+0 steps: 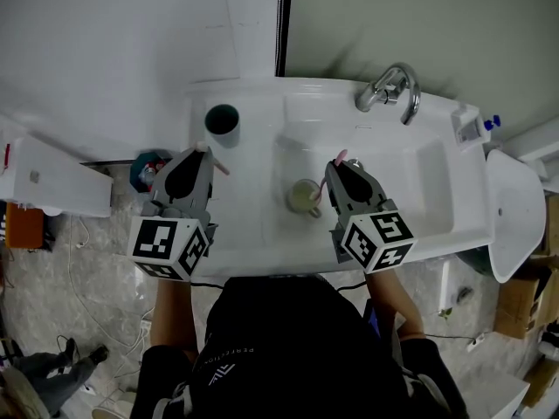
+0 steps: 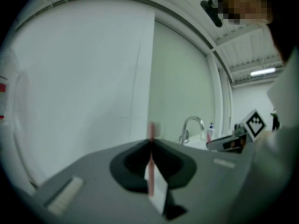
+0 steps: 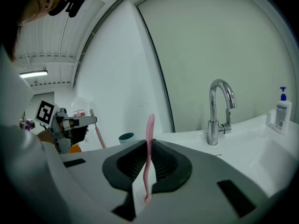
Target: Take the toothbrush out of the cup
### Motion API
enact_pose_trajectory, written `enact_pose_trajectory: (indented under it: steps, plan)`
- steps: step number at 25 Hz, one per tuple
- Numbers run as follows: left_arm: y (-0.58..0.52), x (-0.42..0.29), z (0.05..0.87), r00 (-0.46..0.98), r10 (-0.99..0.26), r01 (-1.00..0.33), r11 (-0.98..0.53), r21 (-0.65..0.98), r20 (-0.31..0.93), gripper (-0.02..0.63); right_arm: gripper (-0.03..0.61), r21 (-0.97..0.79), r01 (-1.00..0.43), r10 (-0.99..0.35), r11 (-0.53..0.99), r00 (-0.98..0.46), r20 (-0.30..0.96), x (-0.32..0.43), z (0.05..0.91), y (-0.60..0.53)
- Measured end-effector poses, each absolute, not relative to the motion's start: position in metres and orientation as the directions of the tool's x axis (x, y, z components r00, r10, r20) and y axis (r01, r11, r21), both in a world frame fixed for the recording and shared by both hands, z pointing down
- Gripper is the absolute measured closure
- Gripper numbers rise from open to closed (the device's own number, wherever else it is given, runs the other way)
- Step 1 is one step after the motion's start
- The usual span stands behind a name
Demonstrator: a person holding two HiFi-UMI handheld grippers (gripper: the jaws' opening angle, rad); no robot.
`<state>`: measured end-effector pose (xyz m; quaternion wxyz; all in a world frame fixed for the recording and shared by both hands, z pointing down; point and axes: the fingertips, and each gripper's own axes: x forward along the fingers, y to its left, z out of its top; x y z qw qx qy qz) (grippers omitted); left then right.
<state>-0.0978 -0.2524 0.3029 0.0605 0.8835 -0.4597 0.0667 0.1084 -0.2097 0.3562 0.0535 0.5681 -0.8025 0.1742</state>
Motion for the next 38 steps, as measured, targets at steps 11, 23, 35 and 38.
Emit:
enact_pose_trajectory:
  steps: [11,23,35,38]
  plan:
    - [-0.236,-0.103,0.327,0.554,-0.801,-0.831,-0.546,0.102,0.228,0.595,0.552,-0.235,-0.933,-0.898,0.274,-0.335,0.283,0.116,0.359,-0.201]
    - [-0.225,-0.111,0.342,0.548,-0.793,-0.836,-0.529,0.148,0.266,0.595,0.554,-0.232,-0.934,-0.897,0.271,-0.332,0.290,0.117,0.363,-0.197]
    - [-0.229,-0.112,0.343,0.559,-0.784,-0.829,-0.540,0.148,0.269,0.594,0.554,-0.241,-0.937,-0.900,0.253,-0.319,0.297,0.119,0.368,-0.199]
    - [-0.230,-0.106,0.343,0.570,-0.776,-0.821,-0.551,0.147,0.270,0.595,0.555,-0.243,-0.938,-0.900,0.247,-0.315,0.300,0.122,0.370,-0.198]
